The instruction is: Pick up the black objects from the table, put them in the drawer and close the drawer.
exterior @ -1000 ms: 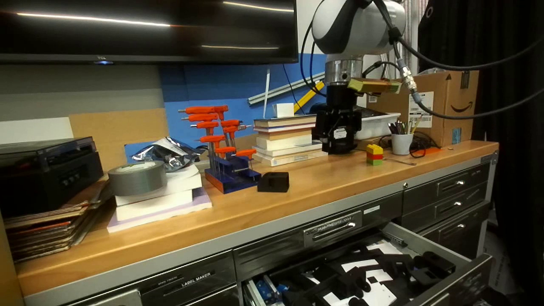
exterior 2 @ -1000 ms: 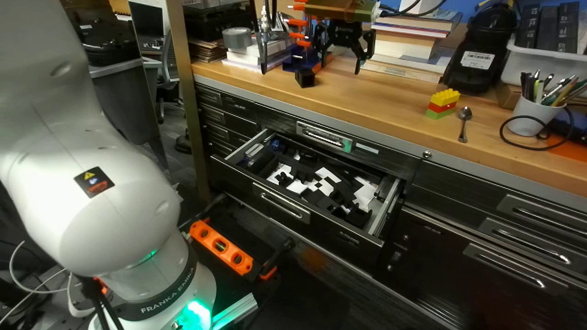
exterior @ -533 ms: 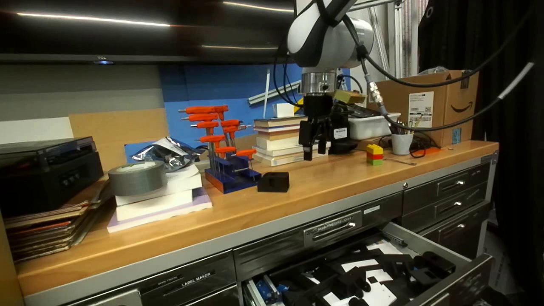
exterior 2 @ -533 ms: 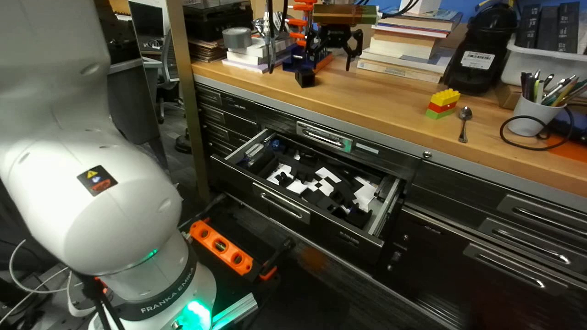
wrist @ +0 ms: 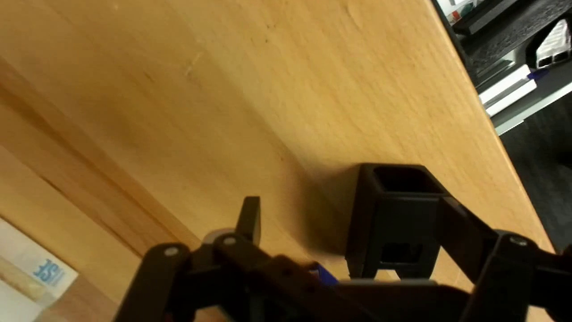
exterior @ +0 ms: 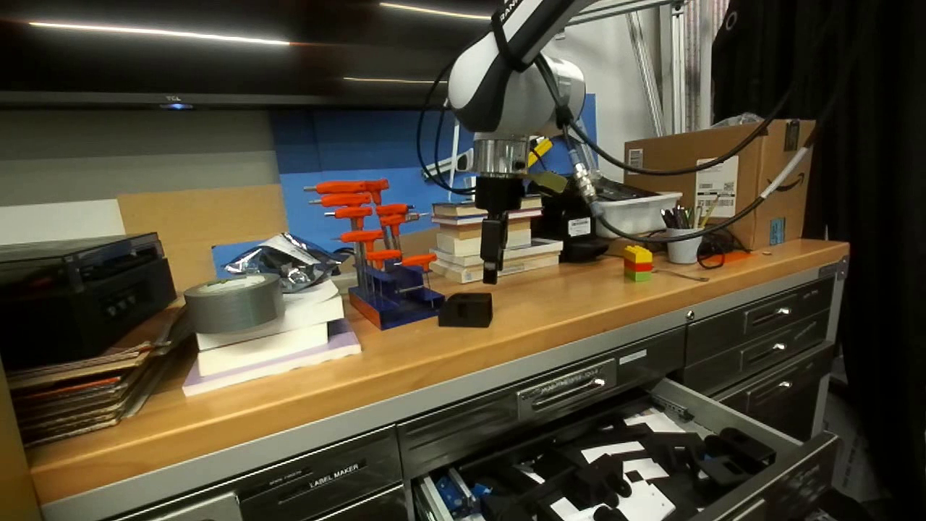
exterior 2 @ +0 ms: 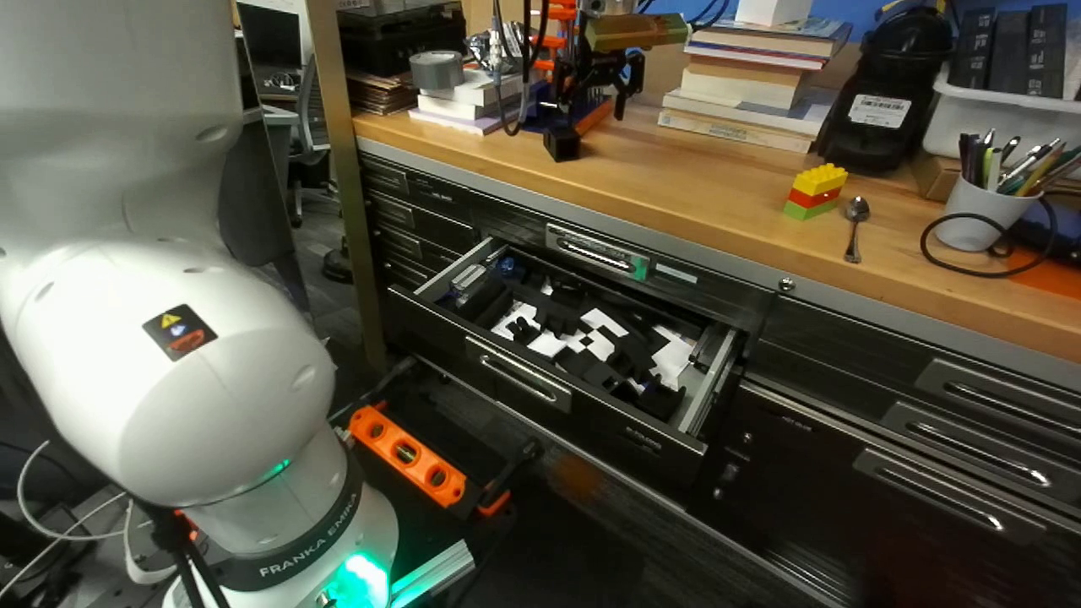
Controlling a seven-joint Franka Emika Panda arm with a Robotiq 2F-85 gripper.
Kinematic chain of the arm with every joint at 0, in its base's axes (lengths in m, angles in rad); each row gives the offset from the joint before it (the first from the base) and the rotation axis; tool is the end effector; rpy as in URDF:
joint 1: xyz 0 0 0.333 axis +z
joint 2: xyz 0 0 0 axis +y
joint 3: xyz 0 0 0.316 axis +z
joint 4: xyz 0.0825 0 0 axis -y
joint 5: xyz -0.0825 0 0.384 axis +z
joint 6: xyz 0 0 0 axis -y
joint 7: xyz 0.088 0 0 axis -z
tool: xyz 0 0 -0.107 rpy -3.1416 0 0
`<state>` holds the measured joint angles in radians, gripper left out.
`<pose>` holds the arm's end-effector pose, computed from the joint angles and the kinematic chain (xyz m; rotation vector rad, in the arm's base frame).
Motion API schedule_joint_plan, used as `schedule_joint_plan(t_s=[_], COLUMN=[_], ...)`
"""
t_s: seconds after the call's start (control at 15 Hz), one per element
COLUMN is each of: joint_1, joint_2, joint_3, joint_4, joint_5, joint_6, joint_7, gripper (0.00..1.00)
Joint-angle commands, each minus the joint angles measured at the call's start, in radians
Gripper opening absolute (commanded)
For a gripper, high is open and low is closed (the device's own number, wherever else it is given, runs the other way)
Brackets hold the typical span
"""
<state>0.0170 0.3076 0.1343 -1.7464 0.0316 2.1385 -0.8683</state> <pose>0.6426 0.0922 0.4063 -2.7276 -1.4826 -0.1634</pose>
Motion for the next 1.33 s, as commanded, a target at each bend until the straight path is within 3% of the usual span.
schedule_joint_plan(t_s=[0.0,0.27,0.67,1.27], joint_1=[-0.004,0.005,0.002,0.041], joint_2=[0.052,0.079,0.112,0.112], joint_3=[0.031,0.045,0.044,0.028], joint_4=[0.070,0.099,0.173,0.107], joint_5=[0.034,0.039,0.127,0.046], joint_6=[0.016,-0.013,-0.175,-0.117], joint_7=[-0.102,-0.107,-0.001,0.177], gripper=[1.00,1.00,1.00,1.00])
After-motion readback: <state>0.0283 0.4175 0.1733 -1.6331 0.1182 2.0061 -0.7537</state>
